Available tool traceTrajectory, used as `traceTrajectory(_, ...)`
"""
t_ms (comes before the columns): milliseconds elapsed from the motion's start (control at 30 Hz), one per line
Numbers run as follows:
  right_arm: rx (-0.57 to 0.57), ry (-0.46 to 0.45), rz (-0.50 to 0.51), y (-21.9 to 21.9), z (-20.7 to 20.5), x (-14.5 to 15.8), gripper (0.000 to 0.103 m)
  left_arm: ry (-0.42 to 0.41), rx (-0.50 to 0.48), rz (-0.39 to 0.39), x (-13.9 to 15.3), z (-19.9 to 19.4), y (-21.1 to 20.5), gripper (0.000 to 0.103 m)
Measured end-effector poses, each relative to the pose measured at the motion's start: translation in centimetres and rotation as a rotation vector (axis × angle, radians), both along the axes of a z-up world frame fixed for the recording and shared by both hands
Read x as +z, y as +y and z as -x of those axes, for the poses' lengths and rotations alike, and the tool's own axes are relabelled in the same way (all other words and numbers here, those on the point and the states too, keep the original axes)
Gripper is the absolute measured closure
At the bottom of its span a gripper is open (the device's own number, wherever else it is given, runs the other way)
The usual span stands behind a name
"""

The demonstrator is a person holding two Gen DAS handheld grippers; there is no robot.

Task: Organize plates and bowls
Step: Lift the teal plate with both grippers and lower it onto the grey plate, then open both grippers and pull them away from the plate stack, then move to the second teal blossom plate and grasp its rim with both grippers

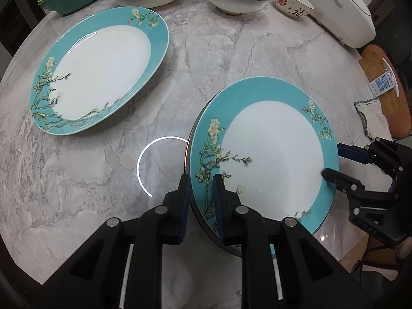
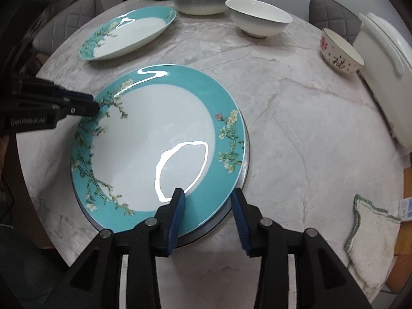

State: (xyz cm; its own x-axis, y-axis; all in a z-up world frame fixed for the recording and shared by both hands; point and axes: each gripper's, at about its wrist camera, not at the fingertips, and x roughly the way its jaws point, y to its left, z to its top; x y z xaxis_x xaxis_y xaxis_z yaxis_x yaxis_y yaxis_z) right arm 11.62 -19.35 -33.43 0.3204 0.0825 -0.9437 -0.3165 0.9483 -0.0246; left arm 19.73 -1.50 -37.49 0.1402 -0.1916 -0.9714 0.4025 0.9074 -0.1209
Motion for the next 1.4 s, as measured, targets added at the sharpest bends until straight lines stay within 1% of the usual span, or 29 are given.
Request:
traceTrajectory(33, 0.008, -0.006, 0.008, 0.2, 0.1, 0.0, 0.055, 0.0, -0.001, 0.004, 0.0, 0.0, 0.0, 0.084)
traceTrajectory(133, -0.002, -0.012, 0.003, 0.2, 0.2, 0.1, 0.052, 0.0, -0.005, 0.011, 0.0, 0.1, -0.1, 0.081)
traceTrajectory(233, -0.017, -0.009, -0.012, 0.1, 0.1, 0.2, 0.052, 0.007, 0.011, 0.035, 0.0, 0.2, 0.1, 0.078)
traceTrajectory(267, -0.022, -0.007, -0.018, 0.1, 0.0, 0.2, 0.051, 0.009, 0.019, 0.036, 0.0, 0.1, 0.3, 0.071)
traceTrajectory(300, -0.032, -0.003, -0.023, -0.1, 0.0, 0.2, 0.049, 0.014, 0.027, 0.036, -0.1, 0.1, 0.4, 0.06)
traceTrajectory(333, -0.043, 0.0, -0.026, -0.3, -0.1, 0.3, 0.041, 0.023, 0.038, 0.043, -0.1, 0.1, 0.7, 0.034)
traceTrajectory(367, -0.054, -0.001, -0.028, -0.5, -0.1, 0.5, 0.037, 0.022, 0.047, 0.059, 0.1, 0.2, 1.1, 0.026)
traceTrajectory(433, -0.074, -0.029, -0.04, -1.0, 0.1, 1.5, 0.022, 0.005, 0.063, 0.081, 1.0, 0.4, 1.8, 0.026)
traceTrajectory(500, -0.088, -0.043, -0.042, -1.7, 0.0, 2.4, 0.01, 0.002, 0.088, 0.12, 1.9, 0.3, 2.8, 0.024)
traceTrajectory(533, -0.091, -0.04, -0.047, -2.0, -0.2, 2.8, 0.002, 0.001, 0.107, 0.144, 2.5, 0.3, 3.5, 0.018)
traceTrajectory(567, -0.09, -0.033, -0.064, -2.3, -0.6, 3.4, 0.0, -0.008, 0.128, 0.163, 3.1, 0.1, 4.3, 0.006)
traceTrajectory(600, -0.093, -0.032, -0.089, -2.6, -0.9, 4.0, 0.0, -0.02, 0.147, 0.182, 3.7, -0.1, 5.0, 0.001)
traceTrajectory(633, -0.104, -0.029, -0.135, -3.0, -1.5, 4.7, 0.0, -0.046, 0.177, 0.21, 4.7, -0.5, 6.2, 0.0)
traceTrajectory(667, -0.126, -0.018, -0.211, -3.6, -2.1, 5.4, 0.0, -0.065, 0.206, 0.219, 5.4, -0.9, 7.3, 0.0)
traceTrajectory(733, -0.178, -0.006, -0.381, -4.6, -3.6, 6.7, 0.0, -0.089, 0.26, 0.22, 6.6, -2.1, 9.6, 0.0)
traceTrajectory(767, -0.198, -0.01, -0.485, -5.0, -4.8, 7.6, 0.0, -0.094, 0.281, 0.229, 7.0, -2.9, 10.9, 0.0)
traceTrajectory(800, -0.193, -0.014, -0.562, -5.0, -5.9, 8.2, 0.0, -0.097, 0.296, 0.232, 7.2, -3.5, 11.9, 0.0)
traceTrajectory(833, -0.17, -0.019, -0.615, -4.6, -7.0, 8.7, 0.0, -0.112, 0.316, 0.214, 7.5, -4.5, 13.1, 0.0)
traceTrajectory(867, -0.145, -0.025, -0.644, -4.1, -8.0, 9.1, 0.0, -0.123, 0.325, 0.201, 7.6, -5.2, 14.1, 0.0)
traceTrajectory(933, -0.08, -0.007, -0.681, -2.3, -10.8, 9.3, 0.0, -0.121, 0.343, 0.207, 7.7, -7.2, 16.2, 0.0)
traceTrajectory(1067, -0.031, 0.068, -0.742, 1.0, -15.7, 8.3, 0.0, -0.116, 0.351, 0.216, 6.9, -10.7, 18.8, 0.0)
traceTrajectory(1200, -0.11, 0.136, -0.75, 2.8, -19.7, 5.8, 0.0, -0.05, 0.382, 0.216, 4.4, -13.7, 20.7, 0.0)
traceTrajectory(1267, -0.163, 0.167, -0.694, 3.5, -21.0, 4.1, 0.0, -0.041, 0.389, 0.201, 3.3, -14.9, 21.0, 0.0)
traceTrajectory(1333, -0.169, 0.19, -0.665, 4.2, -21.8, 2.8, 0.0, -0.026, 0.385, 0.176, 2.4, -15.9, 21.0, 0.0)
traceTrajectory(1400, -0.177, 0.215, -0.618, 4.9, -22.5, 1.6, 0.002, -0.012, 0.374, 0.171, 1.6, -16.7, 20.8, 0.0)
